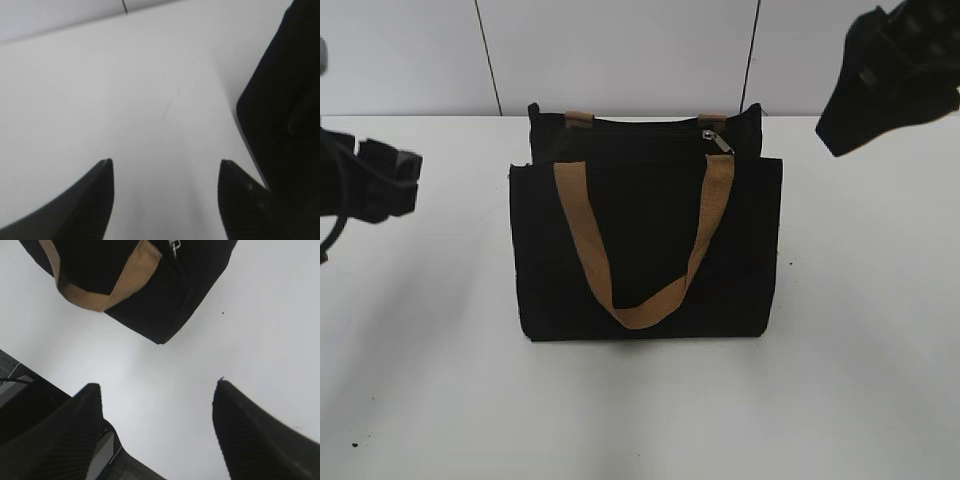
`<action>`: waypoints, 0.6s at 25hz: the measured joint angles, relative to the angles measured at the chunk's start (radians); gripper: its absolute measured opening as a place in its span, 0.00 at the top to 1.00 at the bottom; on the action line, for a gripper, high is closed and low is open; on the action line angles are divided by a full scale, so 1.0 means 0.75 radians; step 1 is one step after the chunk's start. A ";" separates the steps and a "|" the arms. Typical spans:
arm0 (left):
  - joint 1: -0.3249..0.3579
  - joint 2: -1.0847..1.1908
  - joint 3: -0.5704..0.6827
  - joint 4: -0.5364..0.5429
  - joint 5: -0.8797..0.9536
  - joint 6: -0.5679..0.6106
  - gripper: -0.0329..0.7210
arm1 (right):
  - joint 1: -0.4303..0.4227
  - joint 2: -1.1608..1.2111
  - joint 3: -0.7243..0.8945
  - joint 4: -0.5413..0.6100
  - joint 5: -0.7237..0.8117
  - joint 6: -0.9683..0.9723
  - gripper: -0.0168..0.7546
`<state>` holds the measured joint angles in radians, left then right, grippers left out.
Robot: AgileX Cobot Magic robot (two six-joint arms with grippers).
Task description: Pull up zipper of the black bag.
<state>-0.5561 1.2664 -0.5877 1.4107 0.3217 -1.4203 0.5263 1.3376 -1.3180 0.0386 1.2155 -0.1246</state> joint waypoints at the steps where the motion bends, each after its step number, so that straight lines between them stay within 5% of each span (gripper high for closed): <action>1: 0.000 0.020 0.000 -0.169 0.020 0.107 0.29 | 0.000 -0.012 0.028 0.000 0.000 0.001 0.30; 4: -0.017 0.010 -0.013 -0.646 0.008 0.456 0.27 | 0.000 -0.049 0.096 -0.002 0.000 0.001 0.30; 6: -0.049 -0.023 -0.041 -0.840 0.024 0.669 0.23 | 0.001 -0.081 0.128 -0.002 0.000 0.003 0.30; 15: -0.221 -0.272 -0.271 -1.458 0.642 1.399 0.15 | 0.001 -0.354 0.327 -0.002 0.000 0.003 0.25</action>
<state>-0.7218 1.0623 -0.7908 0.3173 0.8031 -0.3713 0.5271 1.0722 -1.0730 0.0374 1.2155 -0.1227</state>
